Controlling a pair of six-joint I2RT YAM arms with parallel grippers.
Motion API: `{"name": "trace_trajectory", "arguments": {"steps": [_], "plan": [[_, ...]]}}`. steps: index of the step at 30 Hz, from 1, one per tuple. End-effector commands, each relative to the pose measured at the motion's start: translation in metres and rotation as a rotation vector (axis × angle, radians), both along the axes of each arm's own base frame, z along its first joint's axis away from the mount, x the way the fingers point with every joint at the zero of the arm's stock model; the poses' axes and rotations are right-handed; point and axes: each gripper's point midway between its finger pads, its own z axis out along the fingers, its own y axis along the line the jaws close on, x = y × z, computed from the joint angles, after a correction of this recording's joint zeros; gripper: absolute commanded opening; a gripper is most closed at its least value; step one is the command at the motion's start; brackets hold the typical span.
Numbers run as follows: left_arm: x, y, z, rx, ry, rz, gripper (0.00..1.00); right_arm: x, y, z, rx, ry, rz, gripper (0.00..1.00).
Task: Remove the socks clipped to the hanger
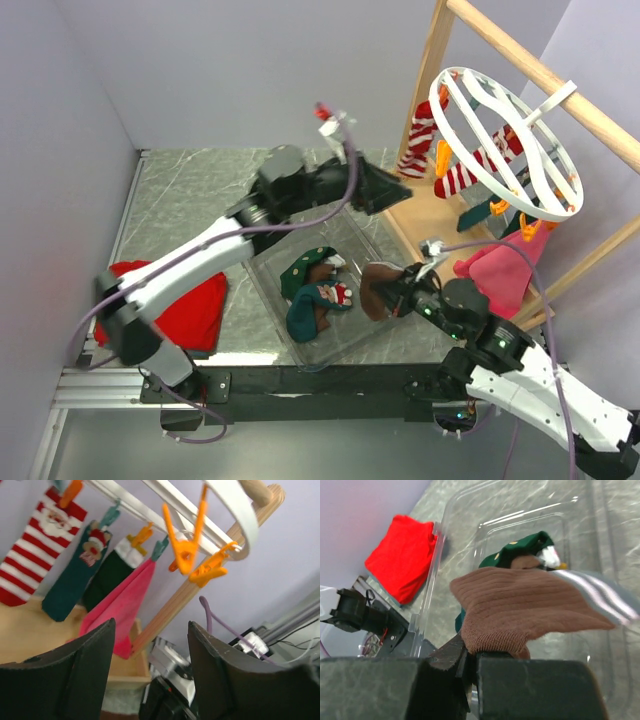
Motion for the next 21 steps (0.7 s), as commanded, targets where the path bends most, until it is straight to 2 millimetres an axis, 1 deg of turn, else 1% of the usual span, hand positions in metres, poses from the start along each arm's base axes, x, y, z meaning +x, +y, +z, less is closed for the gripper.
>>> {"name": "trace_trajectory", "arguments": {"steps": [1, 2, 3, 4, 5, 6, 7, 8, 9, 10, 11, 12, 13, 14, 15, 16, 17, 18, 19, 20, 21], "plan": [[-0.015, 0.069, 0.045, -0.050, -0.136, 0.204, 0.66, 0.006, 0.033, 0.014, 0.072, -0.021, 0.084, 0.00], [-0.015, 0.076, 0.030, -0.018, -0.131, 0.230, 0.68, 0.008, 0.037, 0.013, 0.070, -0.016, 0.091, 0.00], [-0.027, 0.096, 0.042, -0.045, -0.154, 0.251, 0.70, 0.013, 0.043, 0.005, 0.048, 0.007, 0.090, 0.00], [-0.025, 0.106, 0.038, -0.036, -0.146, 0.293, 0.71, 0.016, 0.049, 0.010, 0.062, -0.002, 0.093, 0.00], [-0.026, 0.112, 0.024, -0.007, -0.141, 0.310, 0.76, 0.015, 0.055, 0.011, 0.062, 0.003, 0.115, 0.00], [-0.034, 0.127, 0.030, -0.023, -0.151, 0.330, 0.76, 0.020, 0.061, 0.004, 0.042, 0.023, 0.113, 0.00], [-0.034, 0.135, 0.027, -0.017, -0.142, 0.358, 0.77, 0.024, 0.066, 0.012, 0.055, 0.011, 0.110, 0.00], [-0.034, 0.139, 0.009, 0.021, -0.123, 0.369, 0.78, 0.028, 0.072, 0.006, 0.036, 0.026, 0.113, 0.00], [-0.041, 0.150, 0.014, 0.003, -0.128, 0.378, 0.79, 0.031, 0.076, 0.007, 0.031, 0.030, 0.113, 0.00], [-0.044, 0.155, 0.010, 0.006, -0.124, 0.385, 0.79, 0.034, 0.081, 0.016, 0.043, 0.021, 0.118, 0.00], [-0.044, 0.158, -0.004, 0.032, -0.103, 0.393, 0.79, 0.039, 0.088, 0.008, 0.017, 0.044, 0.118, 0.00], [-0.050, 0.167, -0.002, 0.019, -0.109, 0.400, 0.79, 0.040, 0.093, 0.008, 0.013, 0.053, 0.123, 0.09], [-0.051, 0.170, -0.006, 0.026, -0.102, 0.407, 0.80, 0.043, 0.097, 0.013, 0.016, 0.053, 0.126, 0.17], [-0.049, 0.174, -0.014, 0.036, -0.090, 0.428, 0.80, 0.045, 0.103, 0.004, -0.004, 0.078, 0.130, 0.25], [-0.052, 0.180, -0.018, 0.050, -0.082, 0.437, 0.81, 0.044, 0.108, 0.002, -0.009, 0.091, 0.139, 0.42], [-0.052, 0.183, -0.022, 0.056, -0.076, 0.447, 0.81, 0.044, 0.110, 0.002, -0.013, 0.098, 0.138, 0.49], [-0.052, 0.185, -0.027, 0.065, -0.069, 0.451, 0.81, 0.044, 0.113, -0.005, -0.031, 0.111, 0.135, 0.56], [-0.055, 0.189, -0.027, 0.061, -0.069, 0.451, 0.82, 0.045, 0.113, -0.006, -0.039, 0.110, 0.120, 0.68], [-0.056, 0.190, -0.027, 0.059, -0.069, 0.452, 0.82, 0.040, 0.113, -0.012, -0.060, 0.120, 0.125, 0.73], [-0.057, 0.191, -0.029, 0.054, -0.059, 0.450, 0.83, 0.037, 0.112, -0.013, -0.068, 0.118, 0.121, 0.75], [-0.057, 0.191, -0.025, 0.037, -0.059, 0.450, 0.83, 0.037, 0.110, -0.015, -0.076, 0.116, 0.101, 0.87]]}}
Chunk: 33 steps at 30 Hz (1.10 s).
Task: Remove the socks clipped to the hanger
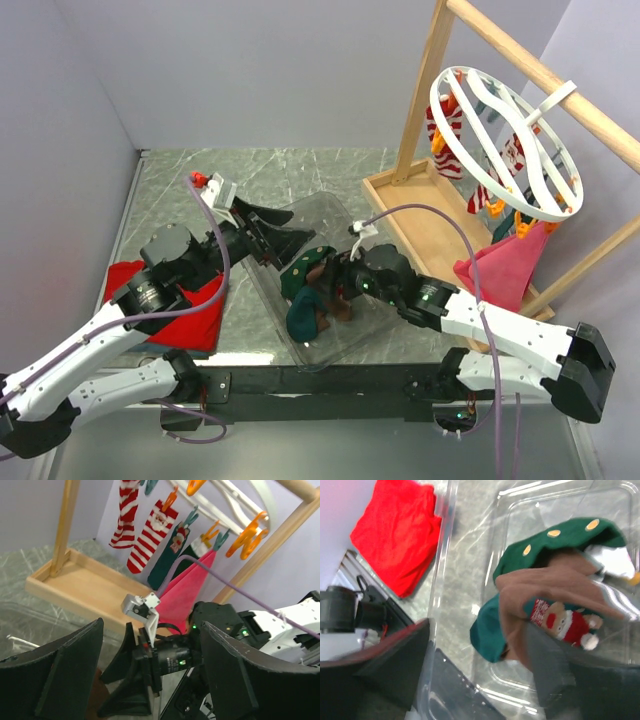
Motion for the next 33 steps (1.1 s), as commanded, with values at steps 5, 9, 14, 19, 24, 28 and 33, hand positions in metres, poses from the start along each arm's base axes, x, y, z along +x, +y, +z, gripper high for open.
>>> {"name": "trace_trajectory", "arguments": {"steps": [5, 9, 14, 19, 24, 28, 33], "plan": [[-0.005, -0.005, 0.012, -0.063, -0.005, -0.040, 0.81, -0.016, -0.015, 0.016, 0.019, -0.038, -0.069, 0.99], [0.002, -0.029, -0.002, -0.032, 0.026, -0.089, 0.79, -0.030, -0.039, 0.018, 0.021, -0.018, -0.097, 1.00], [0.011, -0.045, -0.014, -0.032, 0.046, -0.107, 0.77, -0.055, -0.065, 0.040, 0.095, -0.030, -0.081, 1.00], [0.024, -0.058, -0.032, -0.043, 0.075, -0.099, 0.77, -0.075, -0.085, 0.056, 0.165, -0.048, -0.042, 1.00], [0.047, -0.094, -0.055, -0.011, 0.076, -0.123, 0.81, -0.077, -0.107, 0.063, 0.209, -0.079, -0.088, 1.00], [0.086, -0.118, -0.050, -0.003, 0.014, -0.105, 0.99, -0.077, -0.114, 0.059, 0.228, -0.069, -0.127, 1.00], [0.141, -0.160, -0.037, 0.027, -0.162, -0.103, 0.99, -0.079, -0.110, 0.053, 0.281, -0.040, -0.124, 1.00]]}}
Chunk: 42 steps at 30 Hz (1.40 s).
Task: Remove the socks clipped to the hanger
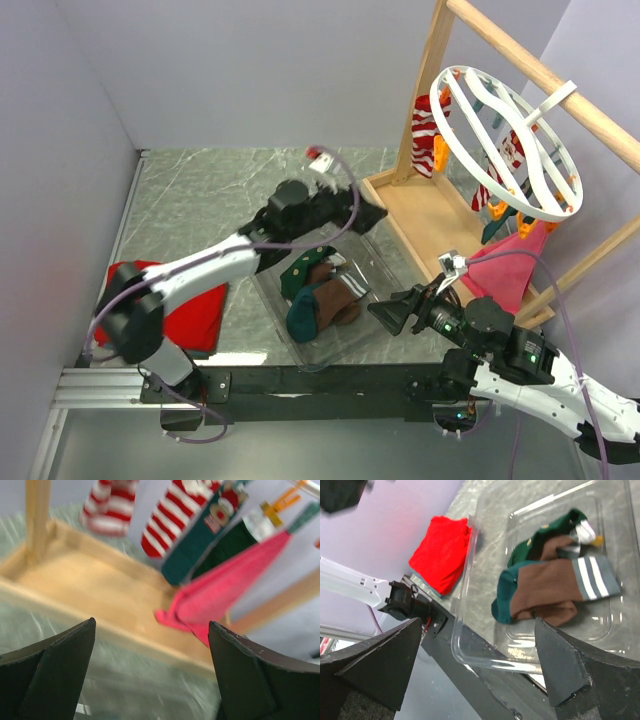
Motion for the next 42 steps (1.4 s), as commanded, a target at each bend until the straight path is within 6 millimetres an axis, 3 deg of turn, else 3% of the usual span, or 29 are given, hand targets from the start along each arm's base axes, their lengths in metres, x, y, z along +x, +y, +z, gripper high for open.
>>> {"name": "trace_trajectory", "arguments": {"steps": [1, 2, 4, 5, 6, 9, 11, 13, 14, 15, 16, 17, 19, 20, 21, 26, 27, 28, 29, 30, 31, 33, 34, 36, 37, 38, 40, 41, 42], "plan": [[0.038, -0.025, 0.077, -0.092, -0.316, -0.015, 0.99, -0.001, 0.000, -0.002, 0.048, 0.022, -0.011, 1.00], [0.056, -0.035, 0.057, -0.059, -0.308, -0.009, 0.98, -0.002, 0.000, -0.001, 0.048, 0.022, -0.009, 1.00], [0.074, -0.041, 0.075, -0.097, -0.373, 0.003, 0.98, -0.002, -0.005, -0.002, 0.039, 0.024, -0.021, 0.99], [0.091, -0.047, 0.059, -0.090, -0.366, 0.010, 0.98, -0.002, -0.007, 0.001, 0.043, 0.021, -0.024, 0.99], [0.097, -0.049, 0.070, -0.122, -0.390, 0.013, 0.99, -0.003, -0.009, -0.002, 0.031, 0.027, -0.027, 1.00], [0.117, -0.059, 0.073, -0.185, -0.452, 0.021, 0.99, -0.004, -0.019, 0.000, 0.033, 0.021, -0.048, 1.00], [0.122, -0.071, 0.067, -0.227, -0.495, -0.011, 0.99, -0.005, -0.025, 0.003, 0.050, 0.015, -0.058, 0.99], [0.119, -0.077, 0.080, -0.300, -0.537, -0.048, 0.96, -0.007, -0.028, 0.004, 0.062, 0.012, -0.058, 0.99], [0.119, -0.086, 0.066, -0.309, -0.536, -0.087, 0.96, -0.008, -0.029, 0.006, 0.069, 0.010, -0.058, 1.00], [0.111, -0.085, 0.086, -0.393, -0.583, -0.110, 0.96, -0.009, -0.030, 0.005, 0.066, 0.013, -0.059, 0.99], [0.108, -0.087, 0.088, -0.424, -0.594, -0.130, 0.97, -0.009, -0.031, 0.006, 0.069, 0.013, -0.061, 1.00], [0.109, -0.094, 0.074, -0.437, -0.586, -0.153, 0.97, -0.010, -0.033, 0.008, 0.072, 0.013, -0.061, 0.99], [0.105, -0.097, 0.090, -0.502, -0.625, -0.178, 0.97, -0.010, -0.034, 0.007, 0.064, 0.018, -0.060, 0.99], [0.107, -0.106, 0.077, -0.500, -0.616, -0.185, 0.97, -0.011, -0.034, 0.010, 0.069, 0.019, -0.057, 0.99], [0.108, -0.107, 0.090, -0.525, -0.649, -0.158, 0.96, -0.012, -0.034, 0.008, 0.063, 0.022, -0.054, 0.99], [0.131, -0.122, 0.081, -0.522, -0.680, -0.024, 0.97, -0.015, -0.035, 0.010, 0.089, 0.037, -0.051, 0.99], [0.130, -0.121, 0.096, -0.549, -0.710, -0.009, 0.99, -0.016, -0.035, 0.011, 0.097, 0.040, -0.047, 0.99], [0.139, -0.124, 0.086, -0.542, -0.693, 0.013, 0.94, -0.017, -0.034, 0.011, 0.104, 0.046, -0.043, 0.99], [0.138, -0.121, 0.099, -0.568, -0.715, 0.022, 0.86, -0.017, -0.035, 0.010, 0.101, 0.049, -0.043, 0.99], [0.138, -0.120, 0.100, -0.581, -0.712, 0.024, 0.69, -0.018, -0.034, 0.008, 0.098, 0.053, -0.040, 0.99], [0.137, -0.119, 0.102, -0.593, -0.716, 0.022, 0.60, -0.017, -0.035, 0.008, 0.097, 0.055, -0.045, 0.99], [0.130, -0.117, 0.103, -0.611, -0.716, 0.000, 0.39, -0.017, -0.036, 0.007, 0.089, 0.057, -0.052, 0.99], [0.121, -0.112, 0.116, -0.630, -0.726, -0.011, 0.32, -0.016, -0.037, 0.008, 0.089, 0.054, -0.056, 0.99], [0.114, -0.109, 0.108, -0.634, -0.710, -0.031, 0.14, -0.016, -0.038, 0.010, 0.092, 0.051, -0.057, 0.99], [0.104, -0.102, 0.124, -0.651, -0.726, -0.039, 0.11, -0.016, -0.038, 0.010, 0.092, 0.047, -0.059, 0.99], [0.100, -0.105, 0.113, -0.634, -0.704, -0.063, 0.11, -0.015, -0.038, 0.010, 0.094, 0.048, -0.061, 0.99], [0.086, -0.096, 0.131, -0.643, -0.701, -0.085, 0.07, -0.014, -0.038, 0.011, 0.098, 0.044, -0.067, 0.99], [0.081, -0.098, 0.121, -0.619, -0.673, -0.114, 0.05, -0.013, -0.039, 0.011, 0.097, 0.044, -0.075, 0.99], [0.071, -0.090, 0.138, -0.630, -0.682, -0.126, 0.05, -0.012, -0.039, 0.011, 0.101, 0.046, -0.080, 0.99]]}}
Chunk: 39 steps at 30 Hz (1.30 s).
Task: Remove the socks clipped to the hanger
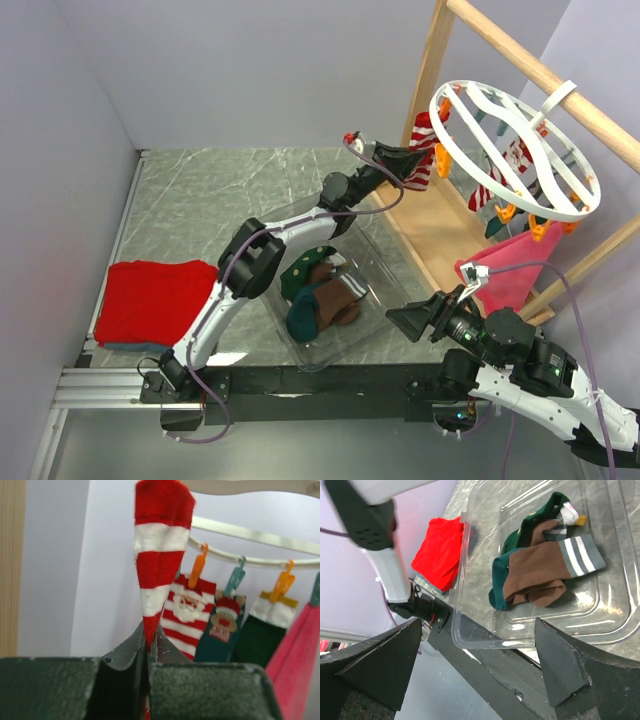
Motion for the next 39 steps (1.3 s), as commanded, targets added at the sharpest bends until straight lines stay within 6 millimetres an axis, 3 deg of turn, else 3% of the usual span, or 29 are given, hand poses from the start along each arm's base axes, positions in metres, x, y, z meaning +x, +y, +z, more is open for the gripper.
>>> {"name": "trace_trajectory", "arguments": {"steps": [1, 2, 3, 5, 6, 8, 9, 10, 15, 17, 18, 22, 29, 35, 39], "plan": [[-0.062, 0.037, 0.097, -0.101, -0.120, -0.093, 0.04, 0.003, -0.006, 0.019, 0.057, -0.024, -0.037, 0.99], [-0.067, 0.037, 0.085, -0.068, -0.092, -0.115, 0.04, 0.005, -0.006, 0.020, 0.065, -0.027, -0.043, 0.99], [-0.081, 0.046, 0.103, -0.080, -0.113, -0.127, 0.04, 0.005, -0.007, 0.020, 0.068, -0.029, -0.049, 0.99], [-0.096, 0.047, 0.097, -0.039, -0.088, -0.173, 0.04, 0.008, -0.007, 0.022, 0.075, -0.033, -0.063, 0.99], [-0.109, 0.053, 0.111, -0.037, -0.090, -0.194, 0.04, 0.008, -0.008, 0.023, 0.078, -0.037, -0.067, 0.99], [-0.122, 0.053, 0.107, -0.003, -0.051, -0.230, 0.04, 0.011, -0.009, 0.028, 0.091, -0.047, -0.084, 0.99], [-0.141, 0.057, 0.120, -0.004, -0.065, -0.261, 0.04, 0.014, -0.011, 0.030, 0.094, -0.060, -0.102, 0.99], [-0.144, 0.054, 0.109, 0.028, -0.020, -0.282, 0.04, 0.015, -0.011, 0.035, 0.106, -0.075, -0.107, 0.99], [-0.198, 0.050, 0.114, 0.101, 0.064, -0.432, 0.02, 0.026, -0.017, 0.052, 0.103, -0.158, -0.153, 0.99], [-0.203, 0.043, 0.103, 0.153, 0.139, -0.436, 0.02, 0.028, -0.016, 0.063, 0.130, -0.197, -0.161, 0.99], [-0.213, 0.044, 0.108, 0.159, 0.147, -0.447, 0.02, 0.029, -0.015, 0.062, 0.122, -0.216, -0.158, 0.99], [-0.218, 0.040, 0.097, 0.218, 0.277, -0.468, 0.04, 0.031, -0.015, 0.079, 0.195, -0.286, -0.167, 0.99], [-0.229, 0.042, 0.079, 0.299, 0.416, -0.528, 0.06, 0.040, -0.036, 0.081, 0.184, -0.349, -0.263, 0.99], [-0.240, 0.041, 0.073, 0.308, 0.492, -0.620, 0.08, 0.046, -0.042, 0.091, 0.164, -0.401, -0.308, 0.99], [-0.249, 0.042, 0.080, 0.304, 0.509, -0.681, 0.09, 0.060, -0.045, 0.094, 0.132, -0.363, -0.397, 0.99]]}}
